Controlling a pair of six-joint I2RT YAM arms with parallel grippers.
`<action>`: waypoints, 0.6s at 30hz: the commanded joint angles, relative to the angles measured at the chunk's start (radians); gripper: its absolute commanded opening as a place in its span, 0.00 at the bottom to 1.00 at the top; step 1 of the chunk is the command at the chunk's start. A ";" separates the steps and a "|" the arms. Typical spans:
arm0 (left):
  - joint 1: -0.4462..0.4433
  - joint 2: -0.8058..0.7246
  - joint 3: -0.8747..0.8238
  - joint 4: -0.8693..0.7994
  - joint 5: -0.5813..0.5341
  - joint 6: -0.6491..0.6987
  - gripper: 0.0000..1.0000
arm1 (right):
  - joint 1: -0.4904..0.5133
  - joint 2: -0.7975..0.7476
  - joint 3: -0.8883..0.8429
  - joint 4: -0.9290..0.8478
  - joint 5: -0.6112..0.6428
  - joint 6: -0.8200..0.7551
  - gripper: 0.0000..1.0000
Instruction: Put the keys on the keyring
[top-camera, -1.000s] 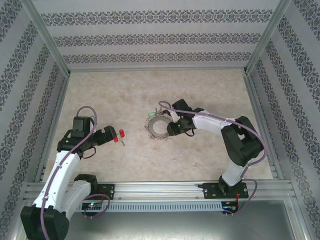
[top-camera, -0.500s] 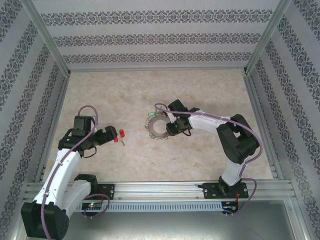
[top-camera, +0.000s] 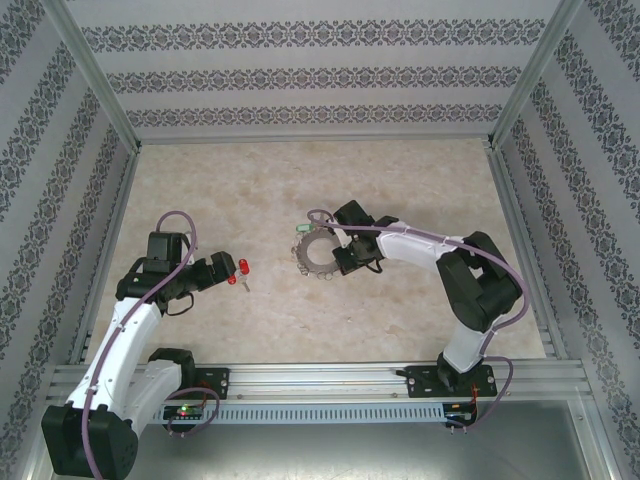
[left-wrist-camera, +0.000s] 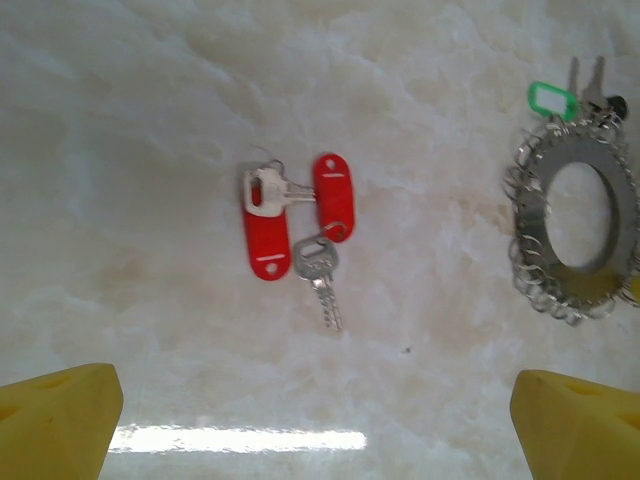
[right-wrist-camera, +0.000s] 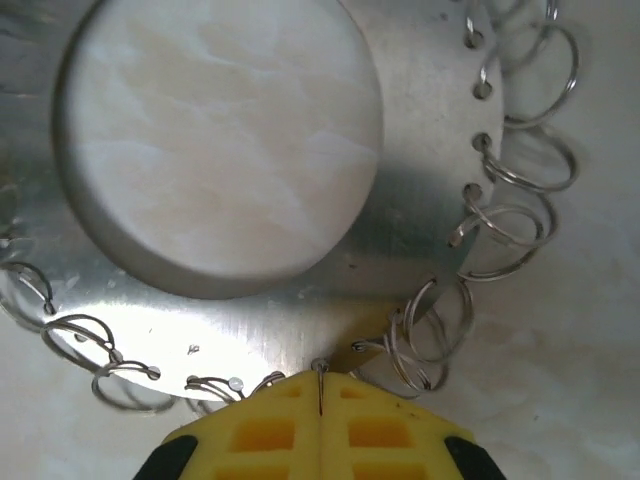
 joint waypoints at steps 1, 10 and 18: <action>-0.008 -0.022 0.037 0.053 0.116 0.020 1.00 | 0.008 -0.050 0.024 -0.019 -0.002 -0.018 0.00; -0.049 -0.007 0.082 0.198 0.201 0.020 0.95 | 0.020 -0.113 0.014 0.001 -0.061 -0.004 0.00; -0.128 0.119 -0.067 0.582 0.191 -0.132 0.90 | 0.024 -0.028 -0.063 0.069 -0.053 0.041 0.00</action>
